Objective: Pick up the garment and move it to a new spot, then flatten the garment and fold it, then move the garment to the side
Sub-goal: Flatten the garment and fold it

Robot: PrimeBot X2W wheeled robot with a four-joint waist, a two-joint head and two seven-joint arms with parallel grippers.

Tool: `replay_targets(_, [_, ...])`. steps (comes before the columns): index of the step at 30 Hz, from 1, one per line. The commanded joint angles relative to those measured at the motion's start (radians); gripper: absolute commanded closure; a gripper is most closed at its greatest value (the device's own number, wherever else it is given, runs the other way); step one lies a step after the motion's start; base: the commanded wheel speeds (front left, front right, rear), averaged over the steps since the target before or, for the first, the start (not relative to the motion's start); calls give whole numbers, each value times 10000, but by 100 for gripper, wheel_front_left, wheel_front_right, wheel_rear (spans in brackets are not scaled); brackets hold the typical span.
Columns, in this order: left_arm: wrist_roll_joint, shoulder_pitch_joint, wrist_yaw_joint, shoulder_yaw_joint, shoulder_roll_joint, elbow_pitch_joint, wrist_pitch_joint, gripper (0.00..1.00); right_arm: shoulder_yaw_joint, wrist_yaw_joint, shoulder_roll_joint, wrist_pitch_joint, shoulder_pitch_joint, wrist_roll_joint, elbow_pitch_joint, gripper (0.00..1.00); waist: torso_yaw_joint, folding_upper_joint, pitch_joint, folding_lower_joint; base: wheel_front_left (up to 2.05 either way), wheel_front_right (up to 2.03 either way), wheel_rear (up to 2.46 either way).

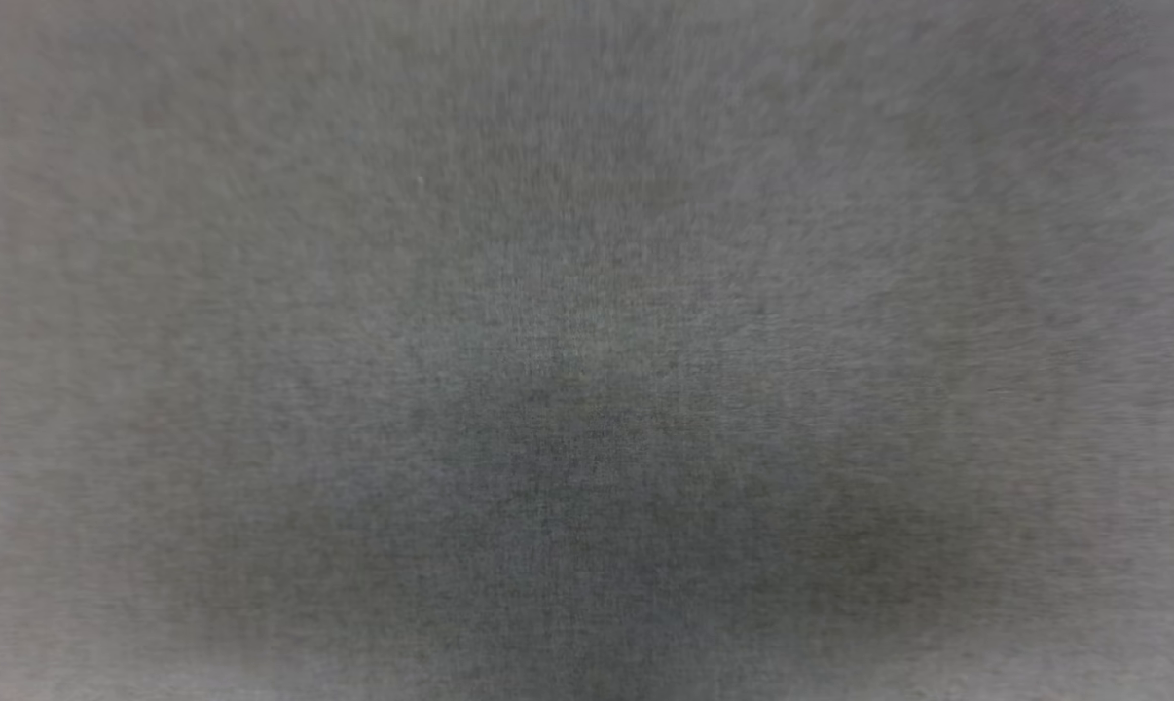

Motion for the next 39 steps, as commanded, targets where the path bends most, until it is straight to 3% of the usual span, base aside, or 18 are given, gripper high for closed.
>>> replay_targets(1, [37, -100, 109, 217, 8, -282, -46, 100, -291, -10, 150, 8, 499, -340, -267, 100, 367, 0, 2185, 0, 0, 0, 0])
replay_targets(4, [457, 469, 260, 854, -49, -1308, -42, 100, -1396, -10, 611, 1, 1401, -1609, -1462, 100, 529, 0, 2768, 0, 0, 0, 0])
replay_targets(8, [939, 1248, 235, 1736, -222, -2178, -30, 100, -2290, -10, 1039, 1, 2273, -2537, -2052, 100, 734, 0, 3196, 0, 0, 0, 0])
replay_targets(17, [1725, 2965, -319, 3104, -449, -2253, -36, 100, -2757, -10, 1188, 0, 2832, -3114, -1611, 100, 1015, 0, 2914, 0, 0, 0, 0])
replay_targets(23, [1847, 3659, -932, 3428, -745, -1149, -37, 100, -2573, -10, 1065, 0, 2897, -2599, -633, 100, 1197, 0, 2121, 0, 0, 0, 0])
replay_targets(29, [1847, 4518, -1525, 3022, -750, 427, -29, 100, -1615, -10, 828, 2, 3418, -1553, 743, 100, 1217, 0, 858, 0, 0, 0, 0])
replay_targets(34, [1523, 5670, -1729, 2632, -788, 1256, 315, 100, -741, -10, 660, 151, 4230, -527, 2020, 100, 1285, 0, -340, 0, 0, 0, 0])
replay_targets(39, [884, 7293, -1743, 1850, -969, 1024, 768, 100, 267, -12, 456, 431, 5246, 886, 2682, 100, 1427, 0, -1346, 0, 0, 0, 0])
